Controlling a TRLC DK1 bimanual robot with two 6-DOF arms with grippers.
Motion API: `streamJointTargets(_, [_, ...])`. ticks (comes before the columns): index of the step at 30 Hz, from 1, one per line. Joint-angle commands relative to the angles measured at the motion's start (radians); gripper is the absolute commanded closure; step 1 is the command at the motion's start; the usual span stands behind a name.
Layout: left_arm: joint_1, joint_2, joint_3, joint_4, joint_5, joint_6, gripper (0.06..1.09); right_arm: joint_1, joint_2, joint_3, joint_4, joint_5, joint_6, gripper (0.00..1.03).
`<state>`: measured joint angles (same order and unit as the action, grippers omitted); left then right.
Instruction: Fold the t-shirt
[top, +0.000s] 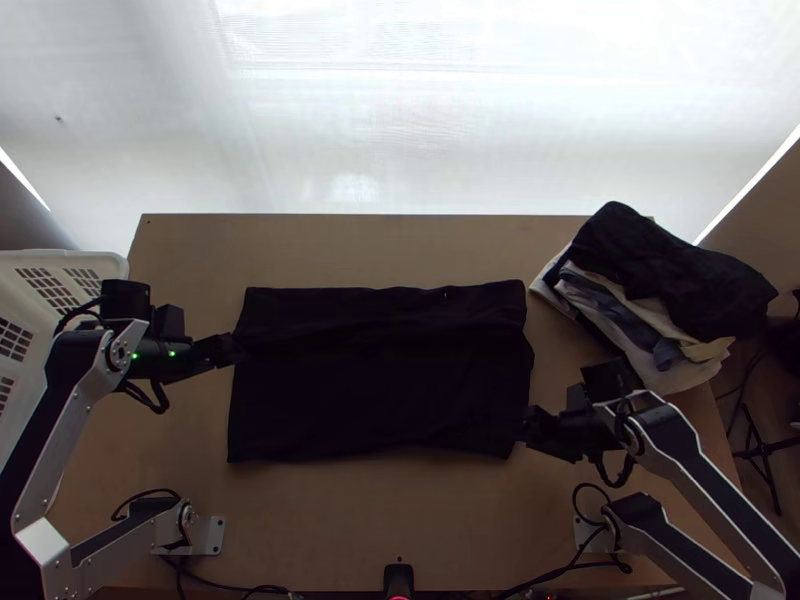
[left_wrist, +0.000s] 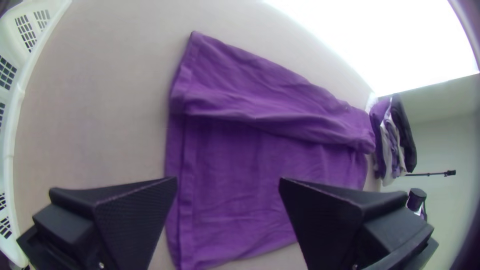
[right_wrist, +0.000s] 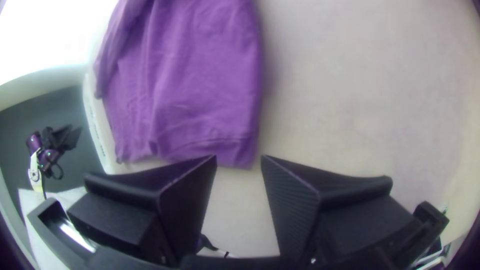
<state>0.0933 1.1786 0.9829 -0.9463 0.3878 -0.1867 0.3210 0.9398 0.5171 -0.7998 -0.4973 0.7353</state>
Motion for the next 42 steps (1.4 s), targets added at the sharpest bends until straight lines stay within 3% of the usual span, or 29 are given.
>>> streamJointTargets(1, [-0.007,-0.011,0.020,-0.008,-0.010,-0.013,0.11,0.021,0.076,-0.032,0.076,0.000,-0.062,0.61])
streamJointTargets(11, [0.010,-0.020,0.028,-0.012,-0.021,-0.011,0.11,0.021,0.172,-0.025,0.151,0.000,-0.079,0.62])
streamJointTargets(14, [0.016,-0.020,0.023,-0.025,-0.021,-0.011,0.11,0.020,0.174,-0.031,0.163,0.009,-0.088,0.80])
streamJointTargets(18, [0.034,-0.014,-0.001,-0.118,-0.021,0.041,0.11,0.021,0.168,-0.057,0.169,0.009,-0.102,0.85])
streamJointTargets(20, [0.039,-0.014,-0.026,-0.189,-0.021,0.098,0.11,0.021,0.163,-0.061,0.174,0.023,-0.103,1.00])
streamJointTargets(23, [0.033,-0.010,-0.070,-0.226,-0.053,0.153,0.11,0.024,0.149,-0.066,0.177,0.028,-0.100,1.00])
streamJointTargets(31, [-0.129,0.072,-0.113,-0.315,-0.293,0.201,0.11,0.024,0.148,-0.066,0.186,0.028,-0.094,1.00])
streamJointTargets(37, [-0.285,0.081,-0.162,-0.416,-0.314,0.260,0.11,0.018,0.139,-0.063,0.186,0.031,-0.100,1.00])
streamJointTargets(42, [-0.377,0.113,-0.171,-0.381,-0.310,0.253,0.11,0.018,0.132,-0.065,0.186,0.031,-0.094,1.00])
